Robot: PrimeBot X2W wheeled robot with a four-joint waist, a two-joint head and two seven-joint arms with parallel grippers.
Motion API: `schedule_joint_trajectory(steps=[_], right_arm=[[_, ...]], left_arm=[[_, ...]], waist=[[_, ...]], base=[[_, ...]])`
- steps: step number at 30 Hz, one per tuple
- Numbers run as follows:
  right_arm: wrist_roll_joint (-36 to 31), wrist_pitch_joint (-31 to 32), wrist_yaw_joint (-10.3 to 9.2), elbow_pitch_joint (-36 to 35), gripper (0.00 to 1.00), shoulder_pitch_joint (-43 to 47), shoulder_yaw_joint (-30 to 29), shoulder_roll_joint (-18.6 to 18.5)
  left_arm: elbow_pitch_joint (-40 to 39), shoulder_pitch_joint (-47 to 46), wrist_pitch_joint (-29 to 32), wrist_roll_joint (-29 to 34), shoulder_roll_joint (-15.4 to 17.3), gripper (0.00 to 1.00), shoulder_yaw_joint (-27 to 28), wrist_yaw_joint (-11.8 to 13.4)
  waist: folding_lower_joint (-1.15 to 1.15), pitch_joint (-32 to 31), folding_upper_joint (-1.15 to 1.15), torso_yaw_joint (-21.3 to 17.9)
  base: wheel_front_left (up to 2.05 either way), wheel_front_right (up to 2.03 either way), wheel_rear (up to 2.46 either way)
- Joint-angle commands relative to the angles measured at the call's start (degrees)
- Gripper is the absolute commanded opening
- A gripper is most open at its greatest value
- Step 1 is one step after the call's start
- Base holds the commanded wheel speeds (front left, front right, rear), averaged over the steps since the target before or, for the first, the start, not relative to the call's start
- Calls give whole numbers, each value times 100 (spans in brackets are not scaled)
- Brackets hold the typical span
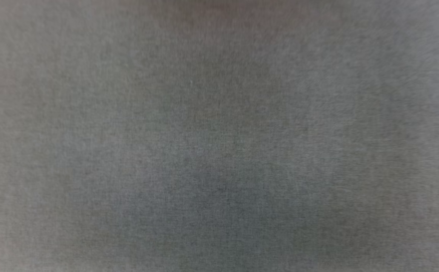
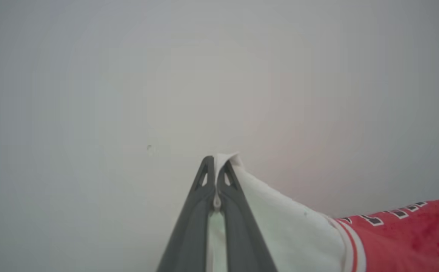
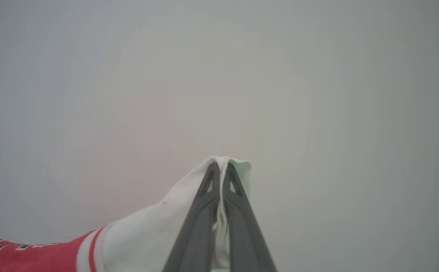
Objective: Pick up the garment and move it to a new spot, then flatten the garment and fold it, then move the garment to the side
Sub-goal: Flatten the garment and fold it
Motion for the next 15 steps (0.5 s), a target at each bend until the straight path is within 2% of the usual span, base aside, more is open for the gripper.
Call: schedule_joint_trajectory(steps=[1, 3, 9, 11, 15], right_arm=[[-55, -81, -9, 134, 0, -21, 75, -20], [-178, -156, -9, 383, 0, 61, 249, -79], [244, -209, -9, 997, 0, 515, 642, -189], [541, -65, -9, 1124, 0, 756, 759, -200], [1287, 671, -9, 1185, 0, 1288, 1141, -249]], left_arm=[[109, -24, -124, -18, -68, 0, 14, -45], [282, 115, -284, 23, -136, 0, -105, -94], [724, 608, -180, -118, -236, 0, -430, -159], [838, 868, 19, -231, -273, 0, -544, -151], [813, 1444, 522, -422, -226, 0, -880, -152]], waist=[[0, 636, 0, 180], [0, 680, 0, 227], [0, 540, 0, 299], [0, 408, 0, 307], [0, 71, 0, 287]], base=[[0, 0, 0], [0, 0, 0], [0, 0, 0], [0, 0, 0], [0, 0, 0]])
